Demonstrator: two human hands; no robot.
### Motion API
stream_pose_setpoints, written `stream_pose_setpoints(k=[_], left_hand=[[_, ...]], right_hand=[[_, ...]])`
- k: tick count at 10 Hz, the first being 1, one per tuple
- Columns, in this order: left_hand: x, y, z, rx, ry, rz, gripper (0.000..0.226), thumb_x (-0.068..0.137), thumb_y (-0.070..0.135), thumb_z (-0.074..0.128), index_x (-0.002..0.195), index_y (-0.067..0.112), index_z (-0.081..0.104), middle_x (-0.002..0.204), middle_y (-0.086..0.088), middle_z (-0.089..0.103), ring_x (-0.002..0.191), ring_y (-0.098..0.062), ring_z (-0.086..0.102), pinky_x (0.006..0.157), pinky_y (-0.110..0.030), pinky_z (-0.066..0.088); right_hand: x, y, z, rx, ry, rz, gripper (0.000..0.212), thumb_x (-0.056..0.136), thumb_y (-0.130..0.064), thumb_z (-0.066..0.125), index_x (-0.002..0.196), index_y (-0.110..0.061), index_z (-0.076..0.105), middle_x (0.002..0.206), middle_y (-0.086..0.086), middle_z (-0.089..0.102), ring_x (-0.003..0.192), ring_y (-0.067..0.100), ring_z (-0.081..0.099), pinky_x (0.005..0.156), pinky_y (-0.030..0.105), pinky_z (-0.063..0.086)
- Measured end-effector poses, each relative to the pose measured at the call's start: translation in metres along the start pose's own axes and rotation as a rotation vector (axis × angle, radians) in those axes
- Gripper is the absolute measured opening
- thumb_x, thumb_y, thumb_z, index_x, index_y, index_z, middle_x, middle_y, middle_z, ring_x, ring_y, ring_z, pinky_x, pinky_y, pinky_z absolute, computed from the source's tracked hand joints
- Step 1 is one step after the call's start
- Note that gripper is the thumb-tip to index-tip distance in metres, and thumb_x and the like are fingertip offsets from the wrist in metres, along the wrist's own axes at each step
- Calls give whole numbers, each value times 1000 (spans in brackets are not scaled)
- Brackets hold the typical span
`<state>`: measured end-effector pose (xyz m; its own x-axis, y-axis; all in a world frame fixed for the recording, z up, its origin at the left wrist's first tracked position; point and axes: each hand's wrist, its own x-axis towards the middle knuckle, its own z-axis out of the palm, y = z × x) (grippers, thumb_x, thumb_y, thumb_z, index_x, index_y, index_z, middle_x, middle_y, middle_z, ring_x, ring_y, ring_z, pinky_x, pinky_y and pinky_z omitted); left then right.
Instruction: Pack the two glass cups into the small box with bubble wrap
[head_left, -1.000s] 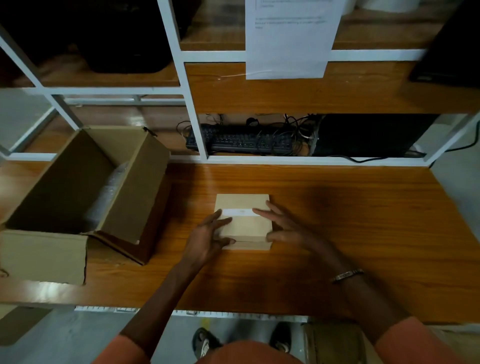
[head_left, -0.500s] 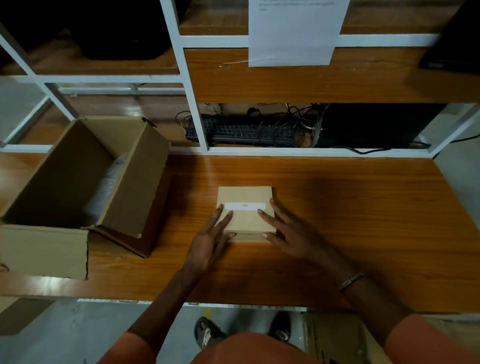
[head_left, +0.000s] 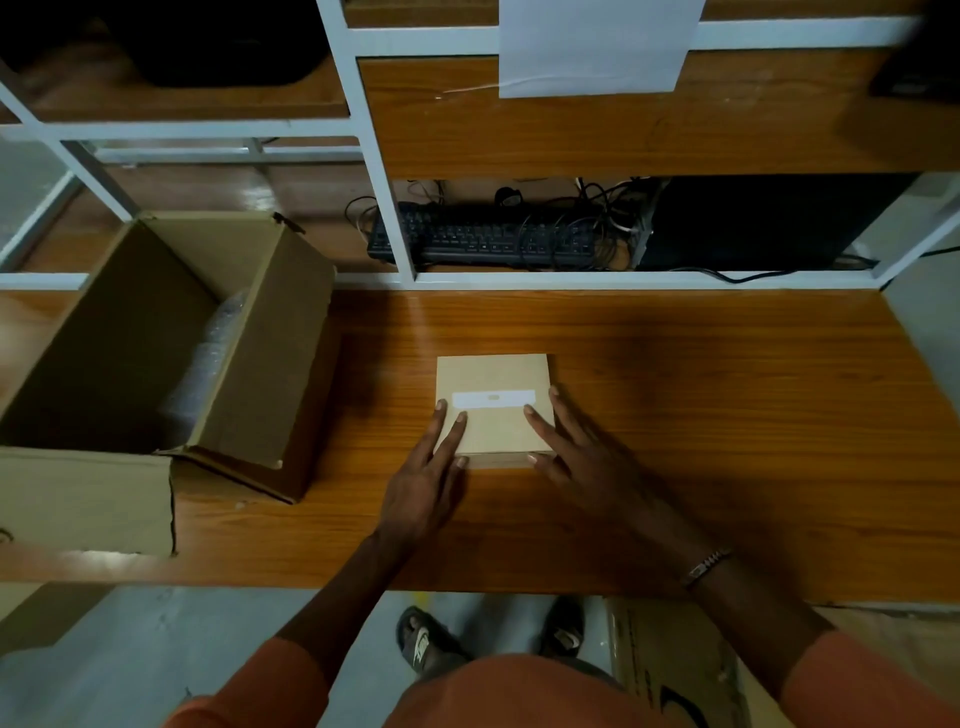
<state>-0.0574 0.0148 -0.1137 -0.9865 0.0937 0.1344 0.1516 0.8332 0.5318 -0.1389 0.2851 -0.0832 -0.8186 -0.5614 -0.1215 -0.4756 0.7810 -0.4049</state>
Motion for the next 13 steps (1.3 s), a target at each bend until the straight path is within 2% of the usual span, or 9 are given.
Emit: stream_pose_setpoints(k=[2, 3, 4, 5, 6, 7, 10, 11, 13], left_hand=[[15, -3, 1, 80, 0, -25, 65, 112, 43, 40, 167, 41, 5, 175, 11, -11, 96, -12, 67, 49, -27, 57], [48, -8, -5, 184, -9, -40, 62, 110, 46, 35, 167, 41, 9, 176, 7, -4, 100, -19, 70, 52, -26, 57], [90, -5, -18, 339, -29, -107, 67, 106, 49, 41, 166, 39, 14, 176, 0, 9, 137, -30, 53, 73, -32, 63], [120, 2, -29, 476, -62, -172, 64, 107, 45, 49, 165, 35, 22, 172, -4, 23, 144, -35, 47, 92, -43, 61], [130, -2, -31, 483, -38, -183, 61, 107, 37, 53, 162, 31, 27, 169, -9, 32, 121, -31, 67, 79, -38, 64], [136, -11, -26, 466, -39, -188, 62, 108, 32, 52, 162, 35, 22, 170, -7, 29, 95, -20, 74, 63, -29, 63], [141, -2, -7, 438, 5, -354, 63, 110, 34, 44, 166, 33, 15, 174, -5, 16, 106, -32, 73, 67, -44, 65], [143, 6, -10, 470, -84, -371, 79, 108, 25, 50, 167, 31, -2, 176, -5, -3, 98, -33, 74, 59, -40, 62], [158, 40, -61, 583, -385, -324, 94, 102, 42, 59, 167, 30, -8, 175, -12, -6, 119, -32, 65, 83, -38, 61]], right_hand=[[15, 12, 5, -82, 37, -11, 67, 107, -62, 28, 164, -46, -3, 173, -7, -22, 160, 25, 6, 113, 47, 44], [41, 11, -10, -109, 51, 39, 67, 107, -60, 31, 165, -42, 2, 175, -2, -13, 160, 28, 7, 117, 49, 39], [77, 0, -33, -125, 61, 123, 69, 106, -53, 45, 166, -37, 15, 175, 4, 6, 157, 31, 20, 117, 48, 39], [106, -13, -46, -31, 66, 206, 71, 101, -41, 64, 163, -31, 30, 173, 8, 17, 153, 33, 33, 112, 44, 45], [122, -16, -50, 38, 60, 225, 72, 98, -33, 71, 161, -27, 37, 173, 10, 18, 150, 35, 38, 111, 42, 46], [132, -14, -51, 21, 56, 223, 72, 98, -33, 71, 161, -26, 37, 173, 11, 18, 147, 36, 43, 109, 41, 48], [140, 4, -29, 54, 165, 170, 74, 95, -37, 74, 160, -26, 40, 172, 7, 21, 128, 34, 61, 91, 42, 61], [138, 0, -39, 14, 126, 167, 73, 97, -35, 71, 161, -26, 36, 173, 11, 18, 129, 36, 61, 94, 43, 60], [133, 0, -95, -31, -120, 118, 83, 95, -36, 70, 165, -29, 25, 173, 5, 20, 150, 33, 36, 114, 43, 41]])
